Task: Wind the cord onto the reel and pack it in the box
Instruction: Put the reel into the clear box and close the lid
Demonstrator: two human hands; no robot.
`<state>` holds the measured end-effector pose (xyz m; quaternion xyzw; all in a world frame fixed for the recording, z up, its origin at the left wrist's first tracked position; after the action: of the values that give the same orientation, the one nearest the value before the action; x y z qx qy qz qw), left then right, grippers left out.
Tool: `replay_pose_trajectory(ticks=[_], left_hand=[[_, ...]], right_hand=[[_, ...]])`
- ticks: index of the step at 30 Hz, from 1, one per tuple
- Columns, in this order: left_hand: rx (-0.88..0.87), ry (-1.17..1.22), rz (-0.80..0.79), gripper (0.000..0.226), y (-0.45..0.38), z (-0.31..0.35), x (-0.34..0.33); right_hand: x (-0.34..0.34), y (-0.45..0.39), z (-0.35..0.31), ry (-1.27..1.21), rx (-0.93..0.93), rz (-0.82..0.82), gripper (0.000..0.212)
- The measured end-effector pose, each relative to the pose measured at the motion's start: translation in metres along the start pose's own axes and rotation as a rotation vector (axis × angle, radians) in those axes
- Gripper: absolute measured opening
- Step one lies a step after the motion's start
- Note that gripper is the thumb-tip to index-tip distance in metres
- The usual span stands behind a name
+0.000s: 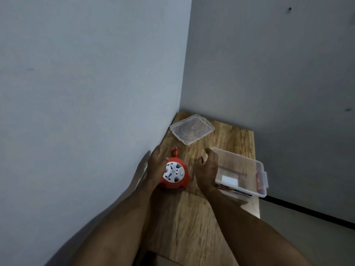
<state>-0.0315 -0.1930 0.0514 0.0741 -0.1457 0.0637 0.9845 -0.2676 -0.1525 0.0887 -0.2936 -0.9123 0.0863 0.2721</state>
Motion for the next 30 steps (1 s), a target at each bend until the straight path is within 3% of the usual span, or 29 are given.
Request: replay_pose_trajectory(ticks=[9,12,16,23,30], left_hand=[[0.055,-0.155,-0.016,0.067,0.010,-0.050,0.007],[0.082,-0.148,-0.018,0.058,0.012,-0.063,0.004],[0.042,-0.183,0.012,0.050,0.011,-0.063,0.000],[0.097,0.067,0.124,0.046,0.008,-0.073,-0.008],[0.067,0.153,0.175,0.044,0.000,-0.065,0.003]], right_hand=[[-0.075,0.039,0.026,0.047,-0.111,-0.354,0.035],[-0.087,0.044,0.046,0.080,-0.197,-0.412,0.037],[-0.099,0.049,0.063,0.077,-0.301,-0.433,0.044],[-0.110,0.044,0.072,0.033,-0.422,-0.394,0.064],[-0.120,0.036,0.064,-0.033,-0.446,-0.420,0.076]])
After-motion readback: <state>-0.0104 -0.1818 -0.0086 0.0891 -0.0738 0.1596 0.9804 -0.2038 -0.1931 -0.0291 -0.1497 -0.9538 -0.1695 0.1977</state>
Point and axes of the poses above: each hand's wrist, its own y-axis away from the middle knuckle, its own x-axis out of the back of the hand, z = x × y, the point moved 10 cm from there along -y, towards the middle knuckle
